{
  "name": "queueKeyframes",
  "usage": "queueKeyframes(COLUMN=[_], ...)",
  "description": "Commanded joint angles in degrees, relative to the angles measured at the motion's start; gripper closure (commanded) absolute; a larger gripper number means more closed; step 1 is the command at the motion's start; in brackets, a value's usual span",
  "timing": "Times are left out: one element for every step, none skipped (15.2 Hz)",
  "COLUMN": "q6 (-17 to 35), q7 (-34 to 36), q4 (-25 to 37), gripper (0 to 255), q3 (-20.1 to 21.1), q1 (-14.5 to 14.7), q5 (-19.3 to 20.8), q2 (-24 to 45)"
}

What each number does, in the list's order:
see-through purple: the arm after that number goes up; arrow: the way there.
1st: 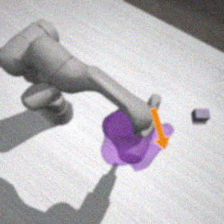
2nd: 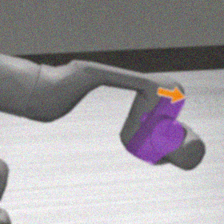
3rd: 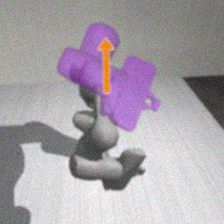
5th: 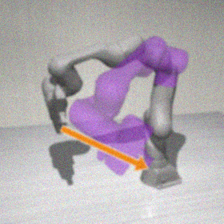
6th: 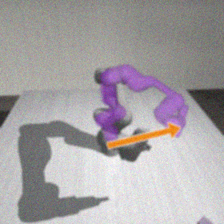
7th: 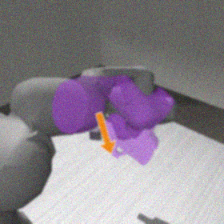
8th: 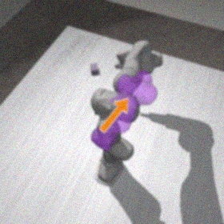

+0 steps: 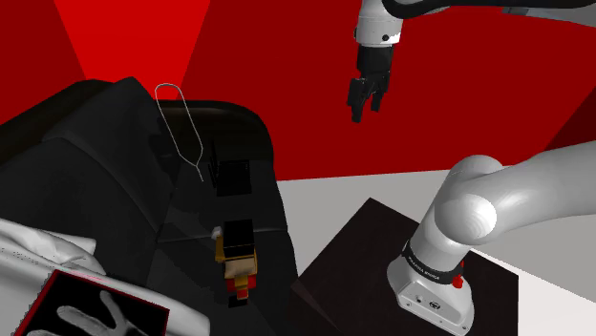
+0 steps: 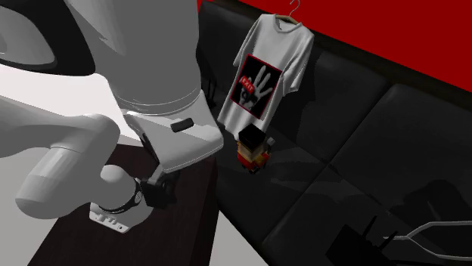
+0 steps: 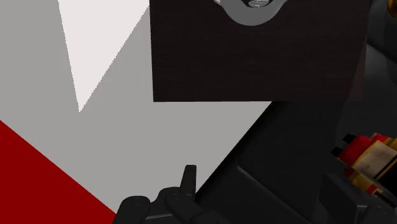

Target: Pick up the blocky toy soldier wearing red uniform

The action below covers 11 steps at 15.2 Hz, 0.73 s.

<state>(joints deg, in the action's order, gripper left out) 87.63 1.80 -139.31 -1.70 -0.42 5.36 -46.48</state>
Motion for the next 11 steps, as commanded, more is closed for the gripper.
queueKeyframes(q6=[0.0,1.52,3.07,4.66,6.27,7.91,9.57,11.26,12.97,14.69,16.43], q7=[0.0,1.05,2.09,3.11,4.13,5.12,6.1,7.06,8.0,8.94,9.85], q4=[0.0,-0.99,-1.91,-2.76,-3.54,-4.25,-4.89,-5.45,-5.94,-6.35,-6.68], gripper=[0,0,0,0,0,0,0,0,0,0,0], q3=[0.0,0.7,1.41,2.12,2.84,3.56,4.29,5.02,5.76,6.51,7.25], q1=[0.0,0.35,0.72,1.09,1.48,1.88,2.27,2.67,3.06,3.45,3.84], q5=[0.0,-0.83,-1.65,-2.46,-3.26,-4.05,-4.82,-5.59,-6.33,-7.06,-7.76], q2=[0.0,0.54,1.16,1.86,2.66,3.53,4.5,5.55,6.69,7.91,9.21])
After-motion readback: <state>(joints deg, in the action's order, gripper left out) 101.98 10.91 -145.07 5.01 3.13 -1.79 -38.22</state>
